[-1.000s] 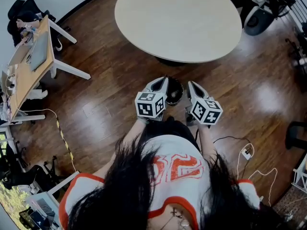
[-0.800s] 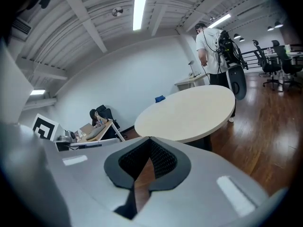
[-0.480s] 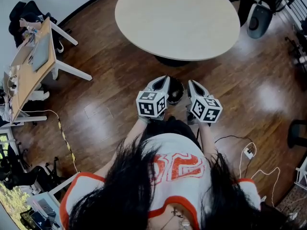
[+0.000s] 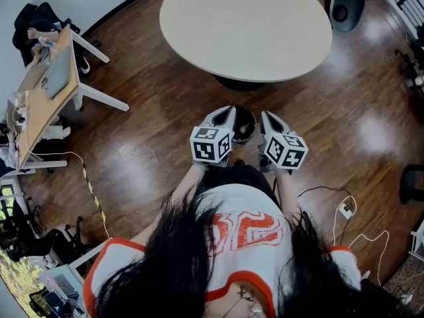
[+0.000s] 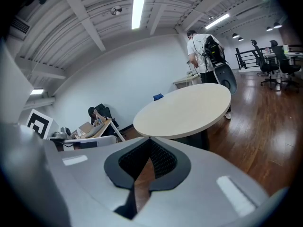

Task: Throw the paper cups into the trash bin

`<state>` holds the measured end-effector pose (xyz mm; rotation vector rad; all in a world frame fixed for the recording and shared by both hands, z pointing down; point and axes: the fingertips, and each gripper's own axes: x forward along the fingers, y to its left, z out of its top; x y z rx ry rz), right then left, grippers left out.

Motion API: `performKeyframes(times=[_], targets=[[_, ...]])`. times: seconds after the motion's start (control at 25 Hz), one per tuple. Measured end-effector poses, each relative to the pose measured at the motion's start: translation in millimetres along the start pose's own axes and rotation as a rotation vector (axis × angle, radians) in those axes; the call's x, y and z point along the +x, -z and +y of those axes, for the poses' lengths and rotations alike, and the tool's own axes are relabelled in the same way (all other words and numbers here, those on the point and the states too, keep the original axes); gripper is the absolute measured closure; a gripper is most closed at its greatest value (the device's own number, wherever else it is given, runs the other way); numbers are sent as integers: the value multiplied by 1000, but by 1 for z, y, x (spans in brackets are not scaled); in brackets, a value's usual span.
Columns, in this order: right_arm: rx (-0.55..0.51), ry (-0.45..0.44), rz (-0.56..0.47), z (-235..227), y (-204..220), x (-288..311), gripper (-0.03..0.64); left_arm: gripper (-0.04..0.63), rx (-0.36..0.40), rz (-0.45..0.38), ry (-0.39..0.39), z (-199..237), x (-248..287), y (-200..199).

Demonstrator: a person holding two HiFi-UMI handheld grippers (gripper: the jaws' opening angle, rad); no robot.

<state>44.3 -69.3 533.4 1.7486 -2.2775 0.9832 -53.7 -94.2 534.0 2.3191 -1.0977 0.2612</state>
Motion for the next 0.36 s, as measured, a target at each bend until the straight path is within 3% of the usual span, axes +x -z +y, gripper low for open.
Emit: performKeyframes(times=[0.36], targets=[[-2, -2, 10, 0, 0, 4, 617, 595, 11, 8, 4, -2, 2, -1]])
